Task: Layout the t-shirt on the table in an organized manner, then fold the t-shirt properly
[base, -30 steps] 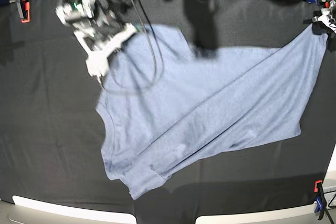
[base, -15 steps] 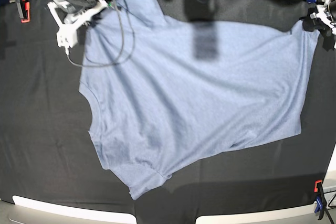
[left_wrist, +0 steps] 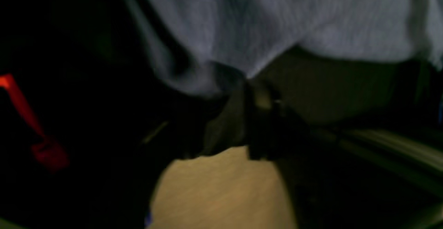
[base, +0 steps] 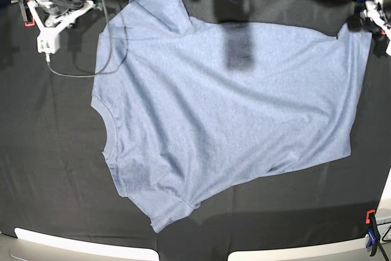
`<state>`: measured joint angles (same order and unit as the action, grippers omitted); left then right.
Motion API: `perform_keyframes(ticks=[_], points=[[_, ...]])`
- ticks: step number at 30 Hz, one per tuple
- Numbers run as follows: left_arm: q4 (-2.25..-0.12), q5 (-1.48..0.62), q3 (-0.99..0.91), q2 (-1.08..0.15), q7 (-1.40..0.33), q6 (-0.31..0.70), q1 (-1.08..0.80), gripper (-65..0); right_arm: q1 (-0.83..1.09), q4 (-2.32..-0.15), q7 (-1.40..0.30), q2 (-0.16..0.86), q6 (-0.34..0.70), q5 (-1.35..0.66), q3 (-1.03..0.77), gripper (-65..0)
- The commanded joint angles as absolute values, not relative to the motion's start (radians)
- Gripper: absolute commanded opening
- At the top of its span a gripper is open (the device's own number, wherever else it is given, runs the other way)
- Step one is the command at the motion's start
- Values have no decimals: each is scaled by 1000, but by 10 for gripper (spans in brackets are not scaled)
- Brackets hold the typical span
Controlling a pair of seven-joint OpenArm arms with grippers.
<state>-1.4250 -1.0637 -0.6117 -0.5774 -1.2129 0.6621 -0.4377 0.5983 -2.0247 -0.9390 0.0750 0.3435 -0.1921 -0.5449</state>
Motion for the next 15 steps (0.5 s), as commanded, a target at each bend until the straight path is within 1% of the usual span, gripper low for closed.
perform_keyframes(ticks=[1, 4, 8, 10, 11, 13, 15], points=[[-1439, -1091, -622, -620, -1208, 674, -435, -386, 601, -2045, -906, 99, 343, -194, -551, -650], [-1440, -1125, -622, -677, -1217, 674, -435, -368, 592, -2045, -877, 143, 344, -203, -551, -650], [-1440, -1127, -622, -748, -1215, 674, -429, -368, 556, -2045, -871, 200, 344, -288, -551, -427], [-1440, -1127, -622, -764, -1206, 674, -421, -368, 524, -2045, -870, 202, 344, -301, -551, -346], [-1440, -1127, -622, -765, -1204, 674, -411, -368, 504, -2045, -869, 202, 344, -310, -550, -327], [-1440, -1127, -622, -764, -1187, 674, -381, -368, 464, -2045, -869, 202, 345, -347, -550, -322], [-1440, -1125, -622, -762, -1130, 674, -348, -368, 430, -2041, -872, 202, 347, -378, -548, -322]])
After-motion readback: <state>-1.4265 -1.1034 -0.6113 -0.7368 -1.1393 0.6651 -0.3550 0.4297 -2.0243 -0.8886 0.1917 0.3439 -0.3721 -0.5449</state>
